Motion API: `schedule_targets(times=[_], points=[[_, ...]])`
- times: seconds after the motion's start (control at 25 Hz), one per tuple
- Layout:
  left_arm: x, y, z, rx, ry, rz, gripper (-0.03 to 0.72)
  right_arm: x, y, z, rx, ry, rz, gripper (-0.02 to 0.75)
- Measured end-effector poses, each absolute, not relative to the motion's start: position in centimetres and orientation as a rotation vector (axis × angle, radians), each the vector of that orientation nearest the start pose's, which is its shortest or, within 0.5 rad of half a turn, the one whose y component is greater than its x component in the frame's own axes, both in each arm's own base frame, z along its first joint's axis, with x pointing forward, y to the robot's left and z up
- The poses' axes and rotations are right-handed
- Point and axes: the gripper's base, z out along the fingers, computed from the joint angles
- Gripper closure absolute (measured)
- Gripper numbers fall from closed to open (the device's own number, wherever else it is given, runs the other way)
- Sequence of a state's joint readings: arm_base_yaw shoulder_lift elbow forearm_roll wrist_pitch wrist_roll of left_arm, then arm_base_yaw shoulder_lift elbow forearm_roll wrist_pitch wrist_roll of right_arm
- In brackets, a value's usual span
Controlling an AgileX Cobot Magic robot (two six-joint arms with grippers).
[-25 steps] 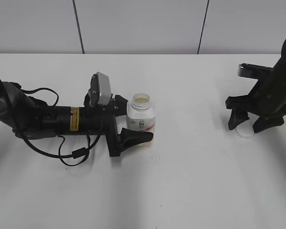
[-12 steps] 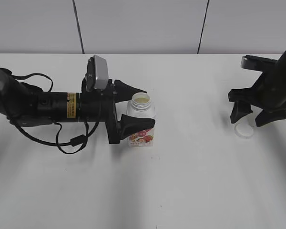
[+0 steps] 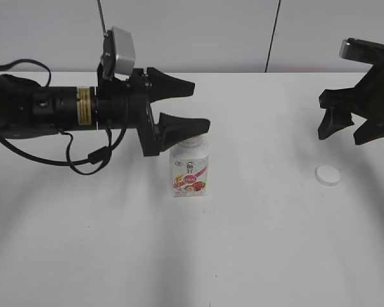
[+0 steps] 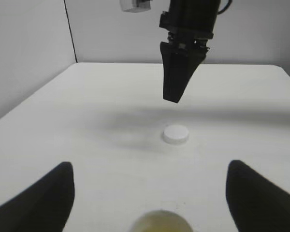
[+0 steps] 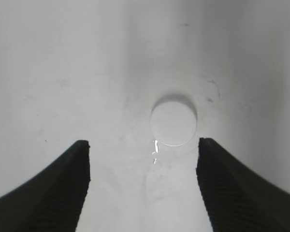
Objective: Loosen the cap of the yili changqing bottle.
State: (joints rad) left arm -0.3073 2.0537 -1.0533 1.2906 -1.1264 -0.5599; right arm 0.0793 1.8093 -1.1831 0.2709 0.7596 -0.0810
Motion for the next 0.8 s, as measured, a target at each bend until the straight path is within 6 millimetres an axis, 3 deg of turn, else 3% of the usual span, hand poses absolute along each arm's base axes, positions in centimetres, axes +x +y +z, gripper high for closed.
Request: schedule_targets(times=[0.2,0.28,0.52,0.6,0.8], points=[[34.6,-17.3,19.3,1.157,1.499,-0.731,0.105,34.7,4.5,22.0,0.008,2.783,0.313,0.195],[35.6,-16.1,20.4,1.044,1.642,-0.556,0.105,34.5,4.5,23.0,0.003,2.756,0.315,0.195],[37.6,-9.9,21.3,0.614,2.133,0.120,0.105,33.5,4.5,25.4,-0.012,2.712,0.325,0.195],[37.6,-8.8,21.9,0.466,2.213,0.184,0.105,33.2,4.5,25.8,-0.016,2.714,0.328,0.195],[36.6,-8.7,24.2,0.209,2.318,0.088,0.105,32.7,4.5,26.8,-0.027,2.712,0.334,0.195]])
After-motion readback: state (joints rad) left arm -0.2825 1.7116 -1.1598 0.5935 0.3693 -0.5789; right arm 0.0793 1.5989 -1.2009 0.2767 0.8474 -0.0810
